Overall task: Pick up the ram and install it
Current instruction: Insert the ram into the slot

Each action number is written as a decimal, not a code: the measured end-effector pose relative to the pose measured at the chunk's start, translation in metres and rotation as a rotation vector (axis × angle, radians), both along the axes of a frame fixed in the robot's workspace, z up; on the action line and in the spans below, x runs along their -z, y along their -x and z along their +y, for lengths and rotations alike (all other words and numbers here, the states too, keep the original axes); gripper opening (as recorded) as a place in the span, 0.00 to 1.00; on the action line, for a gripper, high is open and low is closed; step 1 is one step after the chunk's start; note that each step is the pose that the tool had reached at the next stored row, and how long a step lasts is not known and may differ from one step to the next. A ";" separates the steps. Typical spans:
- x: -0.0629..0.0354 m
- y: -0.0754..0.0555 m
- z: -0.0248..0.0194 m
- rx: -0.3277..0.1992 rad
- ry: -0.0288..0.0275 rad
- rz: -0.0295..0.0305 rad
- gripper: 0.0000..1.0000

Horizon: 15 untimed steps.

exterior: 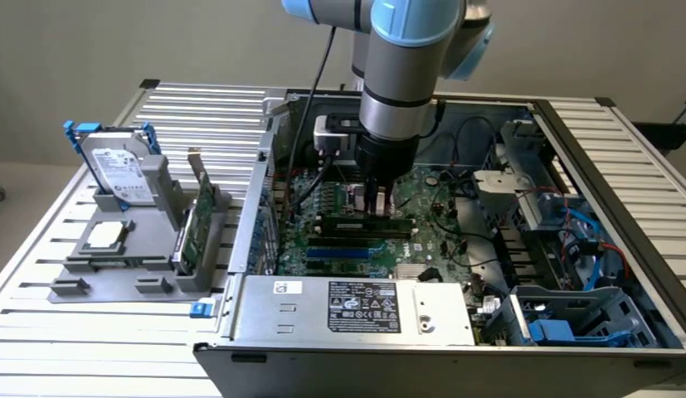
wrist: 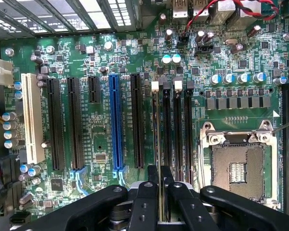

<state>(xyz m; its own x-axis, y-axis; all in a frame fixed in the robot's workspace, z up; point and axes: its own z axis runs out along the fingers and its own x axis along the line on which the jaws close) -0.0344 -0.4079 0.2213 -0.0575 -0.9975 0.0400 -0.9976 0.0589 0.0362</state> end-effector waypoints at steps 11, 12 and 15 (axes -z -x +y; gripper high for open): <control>0.0021 0.001 0.0000 0.000 -0.0044 0.0000 0.15; 0.0025 0.001 0.0000 0.000 -0.0044 0.0000 0.15; 0.0028 0.001 0.0000 0.000 -0.0054 0.0001 0.15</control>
<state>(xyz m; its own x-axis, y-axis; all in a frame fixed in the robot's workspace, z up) -0.0350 -0.4078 0.2184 -0.0575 -0.9977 0.0346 -0.9976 0.0588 0.0366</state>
